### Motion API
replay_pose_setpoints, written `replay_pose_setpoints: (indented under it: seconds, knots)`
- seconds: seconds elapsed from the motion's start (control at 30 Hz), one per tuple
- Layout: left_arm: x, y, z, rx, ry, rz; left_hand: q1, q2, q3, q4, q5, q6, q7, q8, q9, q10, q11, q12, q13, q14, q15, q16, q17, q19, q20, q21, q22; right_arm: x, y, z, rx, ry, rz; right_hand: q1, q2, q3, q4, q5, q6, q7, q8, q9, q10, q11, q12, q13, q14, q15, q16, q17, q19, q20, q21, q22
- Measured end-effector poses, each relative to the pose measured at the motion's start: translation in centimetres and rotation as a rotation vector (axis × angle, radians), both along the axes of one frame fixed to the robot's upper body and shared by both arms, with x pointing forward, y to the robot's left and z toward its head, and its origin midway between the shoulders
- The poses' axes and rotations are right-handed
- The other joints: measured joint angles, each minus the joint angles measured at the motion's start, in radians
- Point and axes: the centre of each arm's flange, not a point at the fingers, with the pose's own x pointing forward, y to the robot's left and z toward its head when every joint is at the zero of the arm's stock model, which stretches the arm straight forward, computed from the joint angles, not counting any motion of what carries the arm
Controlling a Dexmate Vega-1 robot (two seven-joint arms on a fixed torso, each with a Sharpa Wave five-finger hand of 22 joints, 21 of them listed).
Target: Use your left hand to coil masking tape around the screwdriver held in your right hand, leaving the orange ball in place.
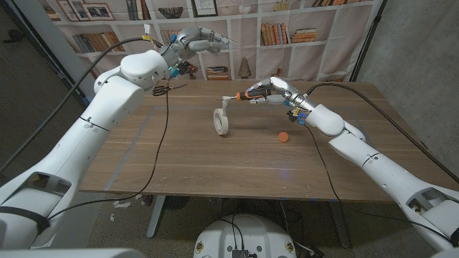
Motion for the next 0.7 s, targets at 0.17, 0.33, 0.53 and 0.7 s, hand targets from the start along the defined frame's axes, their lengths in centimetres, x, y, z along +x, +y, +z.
replay_pose_setpoints:
  seconds: [0.17,0.33,0.53,0.7]
  knots:
    - [-0.3,0.2,-0.8,0.099,-0.019,0.166,-0.189,-0.015,-0.051,0.064,0.001,-0.290,-0.015,-0.101,-0.022,-0.244,0.027,-0.125,-0.049,-0.290,0.083,-0.202,-0.179,-0.160,0.062,-0.008,0.005,-0.1,0.1,0.1,-0.001,-0.001,0.000,0.000,0.000,0.000,0.000,0.004,0.000,0.000,-0.002,0.000,0.000,0.000,-0.001,0.005,0.000,0.000,-0.003,0.000,0.000,0.000,0.000,-0.005]
    - [-0.4,0.8,-1.4,0.182,-0.018,0.265,-0.323,-0.049,-0.093,0.104,0.001,-0.458,-0.004,-0.110,-0.046,-0.407,0.055,-0.140,-0.076,-0.491,0.142,-0.224,-0.268,-0.277,0.098,-0.025,0.005,-0.1,0.1,0.3,-0.002,-0.004,-0.001,0.000,0.000,-0.004,0.004,0.004,0.000,0.000,0.002,0.000,0.000,0.000,-0.001,0.005,0.004,-0.003,-0.004,0.000,-0.010,-0.001,0.003,-0.004]
    - [-0.3,1.7,-2.9,0.286,0.026,0.369,-0.430,-0.104,-0.153,0.138,0.006,-0.510,-0.013,-0.104,-0.066,-0.483,0.080,-0.140,-0.094,-0.554,0.162,-0.217,-0.299,-0.331,0.121,-0.032,0.007,-0.2,0.3,0.4,-0.001,-0.006,0.001,0.000,0.000,-0.005,0.003,0.004,0.000,0.000,0.002,0.000,0.000,0.000,-0.001,0.005,0.004,-0.003,-0.007,0.000,-0.011,0.000,0.008,-0.009]
    - [-0.4,1.6,-4.3,0.356,0.061,0.411,-0.467,-0.125,-0.175,0.148,0.016,-0.534,-0.013,-0.102,-0.074,-0.523,0.084,-0.140,-0.103,-0.592,0.187,-0.217,-0.314,-0.360,0.140,-0.035,0.009,-0.2,0.3,0.5,0.002,-0.008,0.002,-0.001,0.001,-0.005,0.003,0.004,0.000,0.000,0.002,0.000,0.000,0.000,-0.002,0.005,0.004,-0.003,-0.007,0.000,-0.011,0.000,0.008,-0.009]
